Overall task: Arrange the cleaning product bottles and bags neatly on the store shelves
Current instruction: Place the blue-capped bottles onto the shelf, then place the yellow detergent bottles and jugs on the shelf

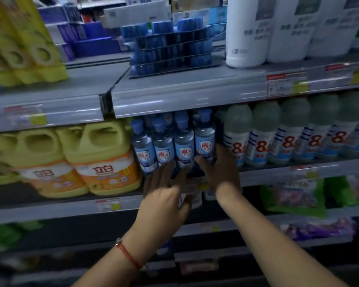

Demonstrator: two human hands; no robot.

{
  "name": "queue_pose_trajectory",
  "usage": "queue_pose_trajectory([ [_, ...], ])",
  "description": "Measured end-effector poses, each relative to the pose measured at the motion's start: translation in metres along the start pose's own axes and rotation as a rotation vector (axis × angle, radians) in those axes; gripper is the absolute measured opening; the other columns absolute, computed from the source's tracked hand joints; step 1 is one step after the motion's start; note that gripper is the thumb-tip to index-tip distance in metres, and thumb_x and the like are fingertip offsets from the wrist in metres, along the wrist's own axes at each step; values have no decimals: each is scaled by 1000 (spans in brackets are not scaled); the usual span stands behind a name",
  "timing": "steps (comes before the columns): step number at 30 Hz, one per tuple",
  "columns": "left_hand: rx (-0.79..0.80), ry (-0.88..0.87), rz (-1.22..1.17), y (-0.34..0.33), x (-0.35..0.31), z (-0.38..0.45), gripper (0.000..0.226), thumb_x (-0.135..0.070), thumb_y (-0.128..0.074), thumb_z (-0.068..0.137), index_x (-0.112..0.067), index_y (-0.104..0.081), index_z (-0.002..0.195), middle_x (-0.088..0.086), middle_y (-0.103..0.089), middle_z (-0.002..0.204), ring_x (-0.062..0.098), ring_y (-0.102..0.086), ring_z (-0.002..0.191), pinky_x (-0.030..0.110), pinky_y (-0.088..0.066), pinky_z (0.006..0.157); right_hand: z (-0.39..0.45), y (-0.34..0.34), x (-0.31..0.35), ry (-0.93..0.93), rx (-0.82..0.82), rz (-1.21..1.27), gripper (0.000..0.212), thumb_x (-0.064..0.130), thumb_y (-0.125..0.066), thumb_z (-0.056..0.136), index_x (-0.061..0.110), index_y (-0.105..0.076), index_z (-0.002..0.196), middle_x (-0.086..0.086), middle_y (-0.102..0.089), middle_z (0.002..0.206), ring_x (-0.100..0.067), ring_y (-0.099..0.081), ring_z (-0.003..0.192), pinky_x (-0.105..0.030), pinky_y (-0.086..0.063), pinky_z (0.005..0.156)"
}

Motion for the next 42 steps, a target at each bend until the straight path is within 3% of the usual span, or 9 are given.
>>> queue_pose_trajectory([
  [9,77,8,29,-17,5,-11,69,-53,-52,91,-23,-39,152,10,-33,161,37,-33,145,51,-32,116,-5,1,-6,12,-20,-43,42,33,-76,86,18,-56,121,-3,-66,118,-22,-64,107,-43,-55,90],
  [14,102,33,37,-23,9,-19,68,-50,-56,91,-21,-41,151,13,-36,159,39,-34,143,52,-34,117,-10,9,7,-36,91,-179,59,34,-72,91,16,-46,141,-8,-55,139,-30,-55,126,-46,-48,101],
  [17,106,29,59,-15,12,-23,69,-48,-62,89,-23,-41,150,12,-35,160,39,-34,144,53,-33,117,-37,22,16,36,69,-261,64,36,-66,94,16,-40,149,-8,-58,135,-29,-57,122,-42,-51,96],
  [19,80,4,86,-5,16,-26,66,-49,-64,89,-22,-44,147,12,-39,157,40,-37,142,54,-36,114,-58,28,25,2,162,-409,52,37,-61,97,15,-45,141,-8,-63,120,-30,-61,106,-40,-55,84],
  [21,59,-27,112,8,23,-31,65,-52,-61,90,-21,-45,145,13,-43,153,40,-40,139,54,-38,111,-76,33,37,9,265,-542,41,40,-55,99,12,-50,129,-10,-59,123,-30,-57,113,-43,-52,90],
  [24,40,-25,160,35,42,-45,69,-64,-41,94,-20,-46,147,12,-46,152,38,-44,137,54,-41,108,-102,33,67,165,303,-720,63,52,-46,101,16,-33,152,-7,-40,153,-29,-33,142,-42,-27,119],
  [29,52,-22,152,103,97,-89,88,-76,-9,87,-28,-23,160,7,-20,167,31,-20,153,47,-20,122,-148,4,128,240,365,-825,73,61,-40,101,27,-17,161,0,-11,169,-25,-4,156,-43,-4,127],
  [34,3,41,144,186,179,-141,79,-75,-26,95,-32,-15,160,4,-11,169,27,-13,155,44,-16,123,-194,-52,218,326,362,-715,74,62,-46,98,30,-21,160,3,-16,168,-22,-8,156,-43,-12,126],
  [42,67,199,155,301,311,-198,87,-80,-39,88,-35,-19,160,2,-15,169,24,-21,153,43,-26,121,-242,-137,368,490,407,-573,73,57,-60,93,31,-32,156,5,-35,161,-18,-36,146,-36,-36,113],
])
Point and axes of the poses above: each hand's wrist, its own z-axis towards the middle knuckle, its own y-axis out of the back of the hand, x = y × z, the point moved 4 cm from there along z, towards the middle knuckle
